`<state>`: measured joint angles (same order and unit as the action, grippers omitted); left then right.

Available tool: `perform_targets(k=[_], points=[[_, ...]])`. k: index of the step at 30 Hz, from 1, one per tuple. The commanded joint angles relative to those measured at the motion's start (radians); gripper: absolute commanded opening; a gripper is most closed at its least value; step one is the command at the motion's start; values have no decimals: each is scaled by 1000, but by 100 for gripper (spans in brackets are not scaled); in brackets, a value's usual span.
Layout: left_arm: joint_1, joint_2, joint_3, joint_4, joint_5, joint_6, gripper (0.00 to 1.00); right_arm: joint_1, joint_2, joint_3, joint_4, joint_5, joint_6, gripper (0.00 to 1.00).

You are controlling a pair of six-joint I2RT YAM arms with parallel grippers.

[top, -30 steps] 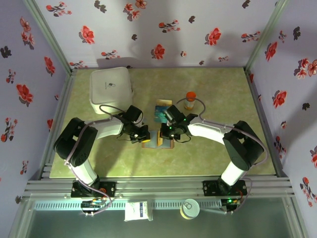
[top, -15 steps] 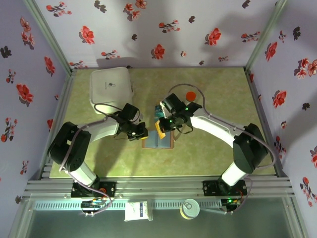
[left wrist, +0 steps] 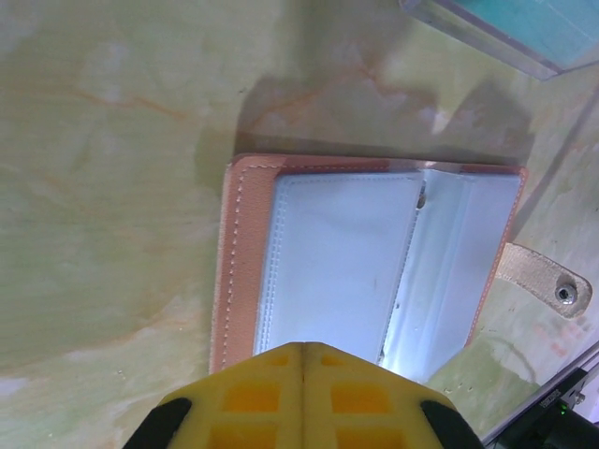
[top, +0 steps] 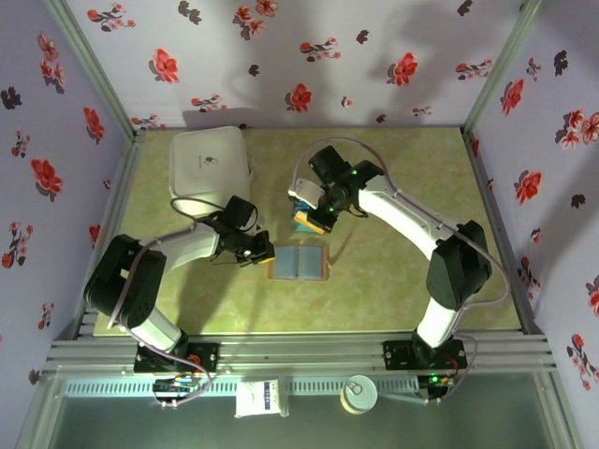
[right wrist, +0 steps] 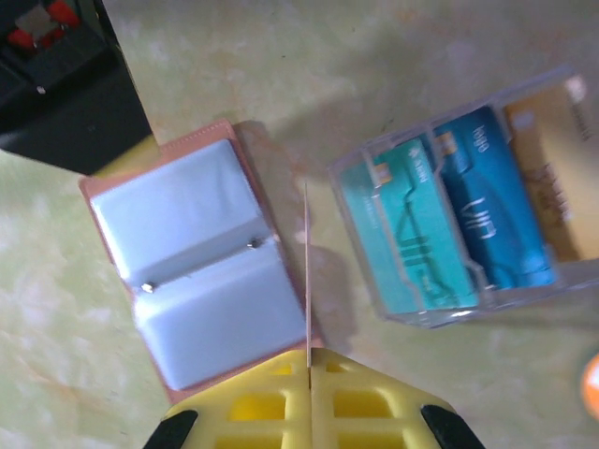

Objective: Take the credit cards out of the card holder

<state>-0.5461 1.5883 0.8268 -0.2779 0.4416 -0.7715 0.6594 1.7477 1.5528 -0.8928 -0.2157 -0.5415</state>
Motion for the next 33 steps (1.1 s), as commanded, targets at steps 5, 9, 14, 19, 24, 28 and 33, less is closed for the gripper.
perform_targets(k=[5, 9, 14, 19, 24, 28, 33], points=[[28, -43, -26, -38, -16, 4, 3, -82, 185, 283, -174, -16, -272, 0], [37, -46, -33, -42, -14, 11, 3, -108, 299, 439, -247, -27, -317, 0], [49, -51, -41, -48, -13, 10, 3, -143, 434, 638, -325, -57, -353, 0], [59, -57, -48, -54, -12, 11, 3, -170, 536, 779, -372, -77, -383, 0], [64, -54, -52, -56, -12, 11, 3, -178, 582, 816, -384, -81, -415, 0], [67, -46, -53, -58, -12, 12, 3, -185, 598, 814, -374, -94, -425, 0], [70, -43, -52, -56, -13, 14, 4, -186, 620, 808, -357, -100, -419, 2]])
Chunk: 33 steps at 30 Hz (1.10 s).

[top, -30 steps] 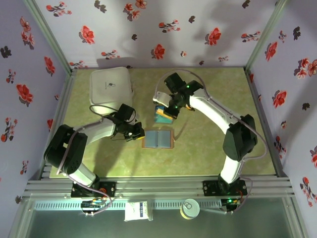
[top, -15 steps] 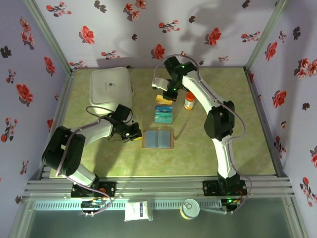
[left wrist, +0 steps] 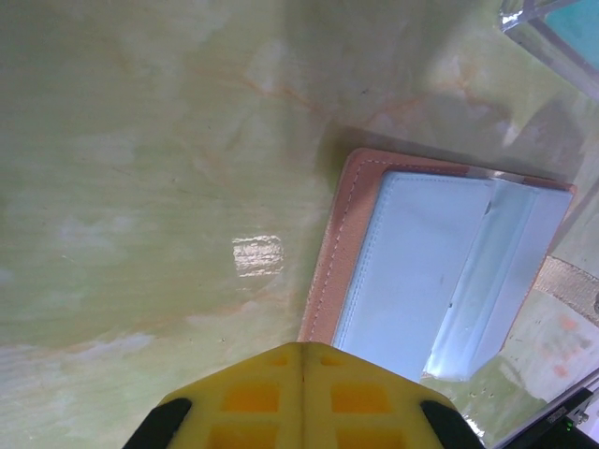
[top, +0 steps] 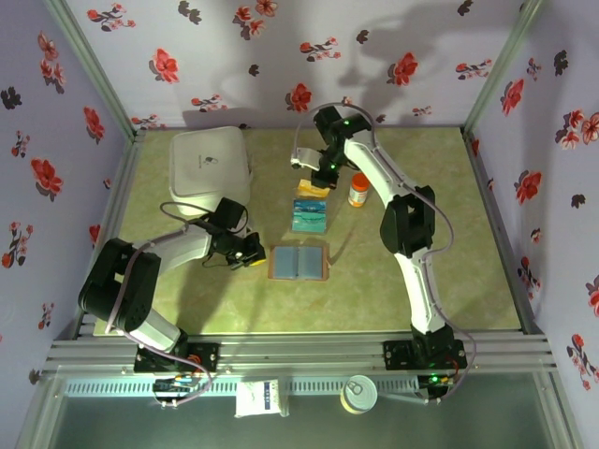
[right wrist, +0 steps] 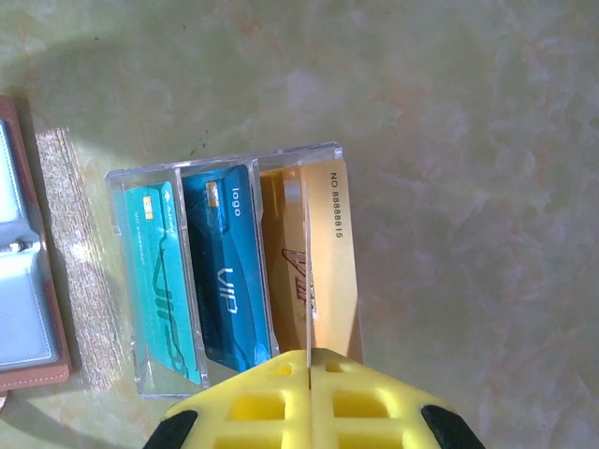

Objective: Take the credit cards out of the card holder

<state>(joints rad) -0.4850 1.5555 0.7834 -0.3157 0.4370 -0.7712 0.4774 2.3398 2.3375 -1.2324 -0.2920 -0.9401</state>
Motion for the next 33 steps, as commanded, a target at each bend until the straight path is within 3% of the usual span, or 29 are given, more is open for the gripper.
perform_targets(k=[1, 10, 17, 20, 22, 25, 26, 27, 28, 29, 33], points=[[10, -13, -12, -16, -9, 10, 4, -5, 30, 22, -13, -28, -17, 3], [19, -60, -28, -20, -32, 24, 14, -11, -23, -20, 58, -18, 76, 18], [65, -106, -18, -56, -101, 83, 29, -15, -241, -324, 327, 35, 251, 29], [91, -108, -5, -59, -133, 112, 40, -16, -353, -483, 442, 77, 342, 38], [105, -105, 8, -68, -168, 135, 58, -16, -426, -590, 507, 121, 395, 50], [130, -100, 22, -66, -207, 172, 71, -16, -535, -736, 577, 210, 465, 64], [140, -96, 28, -64, -216, 178, 78, -17, -567, -776, 592, 232, 484, 70], [152, -92, 36, -64, -227, 187, 85, -17, -604, -823, 609, 254, 504, 91], [163, -86, 45, -68, -242, 196, 93, -19, -640, -874, 630, 280, 524, 99], [171, -84, 54, -74, -261, 204, 99, -20, -676, -915, 650, 301, 541, 99], [200, -95, 85, -93, -376, 247, 100, -35, -828, -1129, 772, 405, 634, 99]])
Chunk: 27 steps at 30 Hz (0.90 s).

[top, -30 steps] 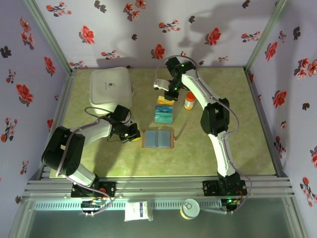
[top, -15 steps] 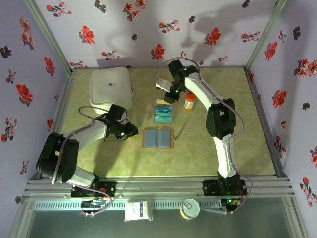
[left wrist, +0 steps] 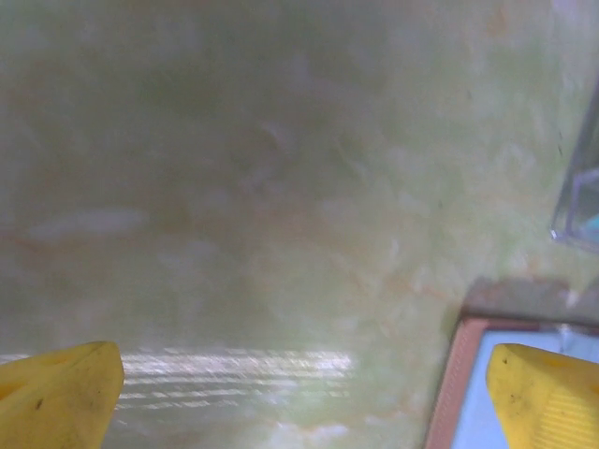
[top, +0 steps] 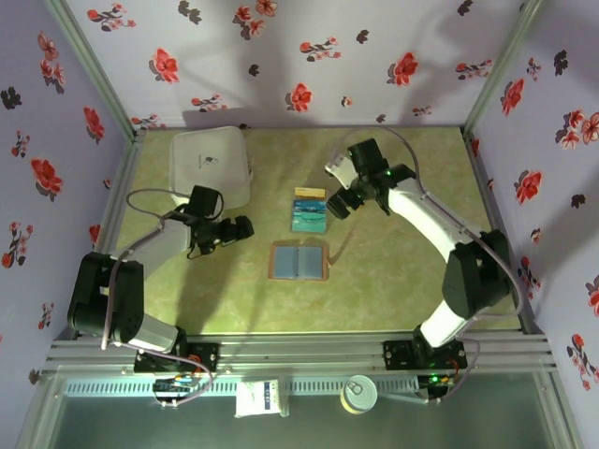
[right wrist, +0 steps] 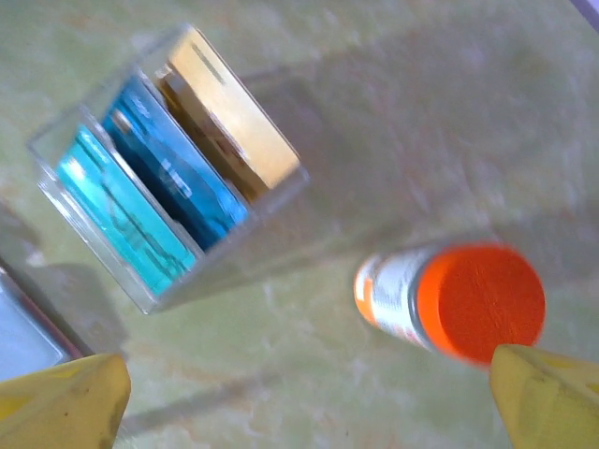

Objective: Take the credit cards out of the card holder

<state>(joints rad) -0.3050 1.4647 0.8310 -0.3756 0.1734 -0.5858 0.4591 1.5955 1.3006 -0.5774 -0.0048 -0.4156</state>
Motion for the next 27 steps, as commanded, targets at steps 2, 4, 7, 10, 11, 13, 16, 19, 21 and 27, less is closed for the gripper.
perform_targets(k=[2, 4, 7, 10, 11, 13, 16, 19, 21, 27], points=[[30, -21, 48, -47, -194, 86, 100, -27, -155, -195, 199, 167, 163, 99], [43, -44, 49, -49, -278, 116, 100, -45, -222, -305, 292, 210, 231, 99], [59, -82, 29, -18, -387, 163, 100, -79, -297, -450, 430, 257, 315, 99], [74, -112, -1, 33, -469, 213, 100, -112, -337, -571, 551, 303, 346, 99], [76, -119, -13, 60, -493, 232, 100, -123, -343, -609, 582, 313, 354, 99], [75, -122, -53, 136, -555, 289, 100, -153, -353, -672, 661, 332, 377, 99], [89, -104, -45, 174, -596, 342, 100, -203, -358, -765, 795, 364, 410, 99], [100, -79, -46, 259, -579, 422, 100, -256, -353, -850, 965, 357, 432, 99], [104, -65, -99, 400, -564, 512, 100, -289, -337, -893, 1072, 345, 445, 99], [188, -6, -242, 757, -469, 523, 100, -330, -256, -937, 1275, 292, 441, 99]])
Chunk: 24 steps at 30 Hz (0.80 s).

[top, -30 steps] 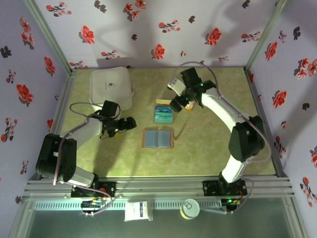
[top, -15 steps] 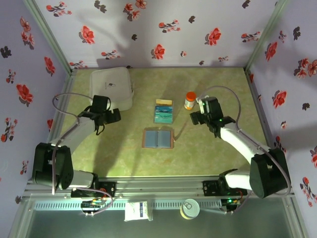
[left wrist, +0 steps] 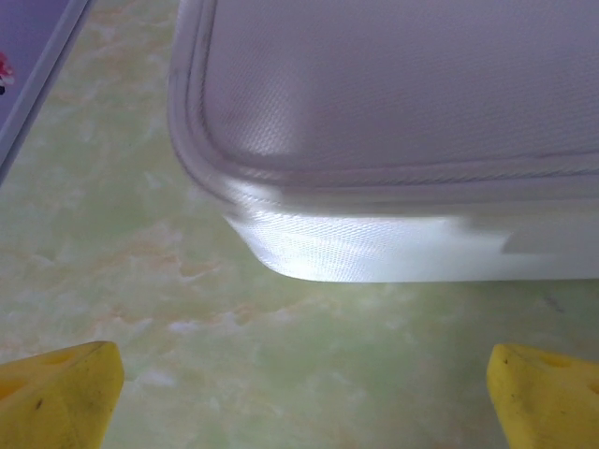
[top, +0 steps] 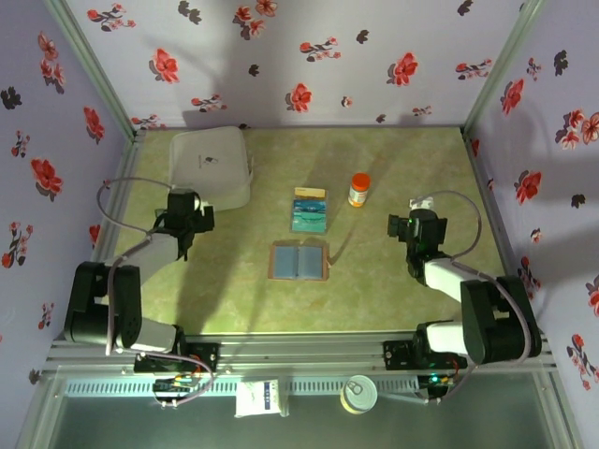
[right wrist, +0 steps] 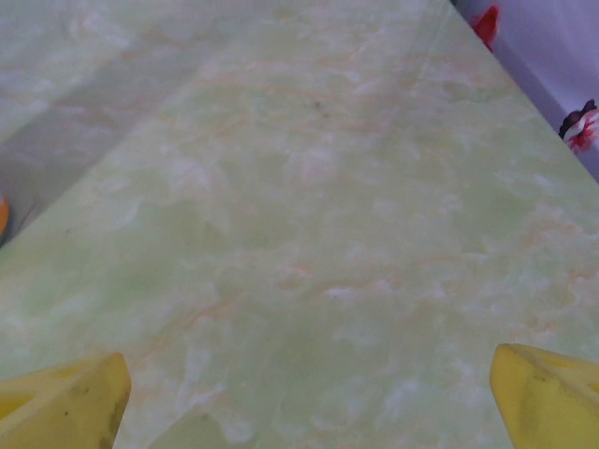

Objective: Take the credit cards out of the card holder

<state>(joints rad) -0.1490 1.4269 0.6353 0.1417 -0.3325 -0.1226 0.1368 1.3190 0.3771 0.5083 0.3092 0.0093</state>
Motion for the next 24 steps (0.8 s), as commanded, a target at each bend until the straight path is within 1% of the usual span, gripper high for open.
perform_targets(k=[1, 3, 5, 7, 8, 10, 13, 15, 16, 17, 18, 19, 20, 24], points=[[39, 36, -44, 252, 43, 65, 100, -11, 32, -14, 217, -22, 4, 99], [43, 47, -66, 341, 53, 123, 100, -26, 63, -13, 262, -24, -8, 99], [48, 69, -86, 437, 53, 169, 100, -65, 111, -9, 306, -78, 35, 99], [76, 94, -106, 496, 86, 154, 100, -84, 170, -11, 359, -116, 43, 99], [87, 93, -108, 493, 96, 138, 100, -87, 198, -14, 389, -124, 43, 99], [121, 85, -134, 527, 181, 127, 100, -88, 246, -18, 450, -141, 36, 99], [140, 86, -170, 590, 241, 123, 100, -105, 232, 7, 377, -166, 49, 99], [144, 87, -181, 610, 242, 118, 100, -111, 240, 11, 378, -156, 59, 99], [148, 92, -197, 644, 244, 113, 100, -111, 237, 14, 364, -148, 63, 99], [151, 115, -227, 725, 249, 113, 100, -111, 236, 13, 366, -143, 64, 99], [151, 122, -238, 754, 232, 107, 100, -111, 238, 12, 372, -142, 64, 99], [151, 108, -228, 696, 224, 106, 100, -111, 238, 13, 372, -142, 64, 99], [151, 121, -235, 739, 222, 108, 100, -111, 238, 15, 366, -143, 65, 99], [149, 118, -236, 735, 213, 111, 100, -111, 236, 14, 369, -140, 64, 99]])
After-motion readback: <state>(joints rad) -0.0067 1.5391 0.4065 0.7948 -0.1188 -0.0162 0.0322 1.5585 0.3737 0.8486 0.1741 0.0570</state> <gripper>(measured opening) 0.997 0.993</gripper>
